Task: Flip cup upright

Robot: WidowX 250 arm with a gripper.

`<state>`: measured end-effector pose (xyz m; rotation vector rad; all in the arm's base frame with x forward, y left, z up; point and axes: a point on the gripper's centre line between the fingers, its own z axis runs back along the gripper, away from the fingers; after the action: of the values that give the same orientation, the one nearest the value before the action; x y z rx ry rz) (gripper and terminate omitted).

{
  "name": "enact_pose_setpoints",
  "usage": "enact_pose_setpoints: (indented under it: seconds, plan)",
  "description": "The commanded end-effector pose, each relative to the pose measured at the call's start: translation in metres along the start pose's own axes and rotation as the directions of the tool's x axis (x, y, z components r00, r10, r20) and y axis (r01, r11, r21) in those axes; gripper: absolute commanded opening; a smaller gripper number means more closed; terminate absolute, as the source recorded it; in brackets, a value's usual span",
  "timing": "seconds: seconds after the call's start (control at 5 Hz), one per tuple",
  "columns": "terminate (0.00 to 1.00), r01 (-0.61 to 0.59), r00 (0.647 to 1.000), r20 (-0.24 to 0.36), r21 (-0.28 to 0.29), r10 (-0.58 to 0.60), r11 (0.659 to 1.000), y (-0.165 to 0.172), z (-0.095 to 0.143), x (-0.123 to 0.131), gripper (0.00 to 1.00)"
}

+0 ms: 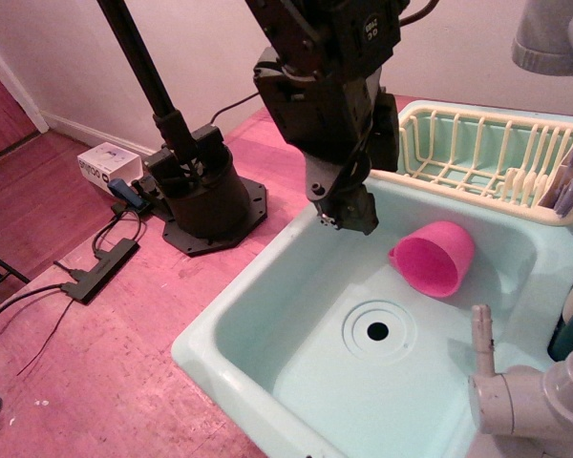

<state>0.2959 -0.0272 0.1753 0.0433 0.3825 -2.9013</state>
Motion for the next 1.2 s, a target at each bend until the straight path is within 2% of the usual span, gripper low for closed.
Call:
enact_pose_setpoints:
  seconds: [0.0,0.6,0.8,1.0]
  plan:
    - [0.00,0.000,1.000,0.000,0.000,0.000,1.000,0.000,0.000,0.000,1.00]
    - [0.00,-0.037,0.996,-0.078,-0.055,0.032,0.998,-0.015,-0.020,-0.044,1.00]
    - [0.00,-0.040,0.996,-0.083,-0.063,0.034,0.997,-0.018,-0.032,-0.052,1.00]
    - [0.00,-0.034,0.997,-0.075,-0.064,0.029,0.997,-0.021,-0.041,-0.050,1.00]
